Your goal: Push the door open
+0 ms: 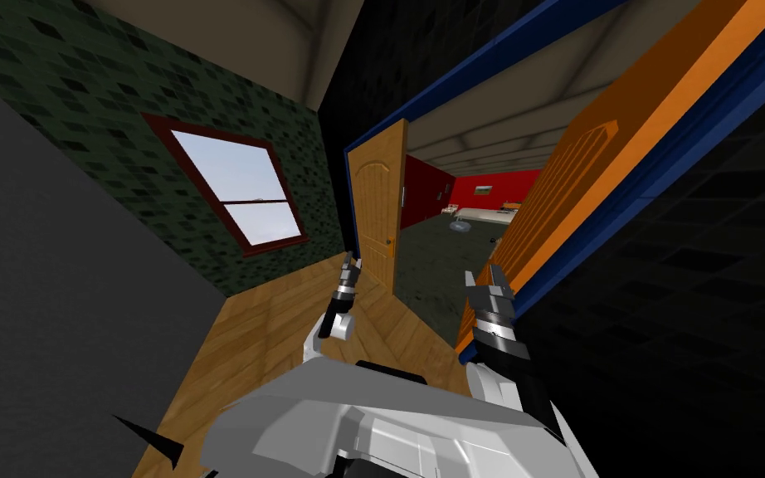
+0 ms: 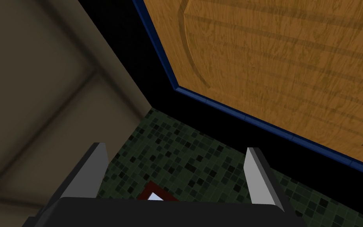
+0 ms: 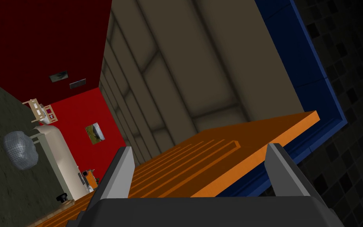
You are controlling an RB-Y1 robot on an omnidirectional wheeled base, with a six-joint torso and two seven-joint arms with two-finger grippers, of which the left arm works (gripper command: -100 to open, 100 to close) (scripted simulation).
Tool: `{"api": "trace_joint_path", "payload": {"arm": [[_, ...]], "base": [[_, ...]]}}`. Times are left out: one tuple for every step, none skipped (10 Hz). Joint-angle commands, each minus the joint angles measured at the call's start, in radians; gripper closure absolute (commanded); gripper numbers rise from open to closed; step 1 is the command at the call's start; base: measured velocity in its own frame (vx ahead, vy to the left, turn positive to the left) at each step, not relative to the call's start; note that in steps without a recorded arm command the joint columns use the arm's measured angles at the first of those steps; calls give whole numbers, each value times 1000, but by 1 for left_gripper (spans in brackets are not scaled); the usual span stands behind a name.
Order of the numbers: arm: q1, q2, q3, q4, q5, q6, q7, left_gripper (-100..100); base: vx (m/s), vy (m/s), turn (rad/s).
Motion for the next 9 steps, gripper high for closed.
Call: {"api": "trace_joint_path", "payload": {"arm": [[-29,6,-6,46,2,5,1,-100],[-48,8,-10,78,2,7,1,-100],[-68,11,-15,110,3,8,1,-100],[-87,13,-19,136,4,10,1,-100],[-106,15,-24,173,5,11,1,-100],[-126,17,-28,198,5,13,0,-100],[-126,17,-28,206,5,13,0,-100],[-146,18,-33,239,6,14,0,-100],[-166,18,-37,272,7,16,0,-100]], "base": [[81,79,-64],[100,95,-71],[93,99,-81],[77,96,-71],[88,92,-59],[93,91,-91],[57,57,-28],[42,41,-34],[71,65,-74]]}}
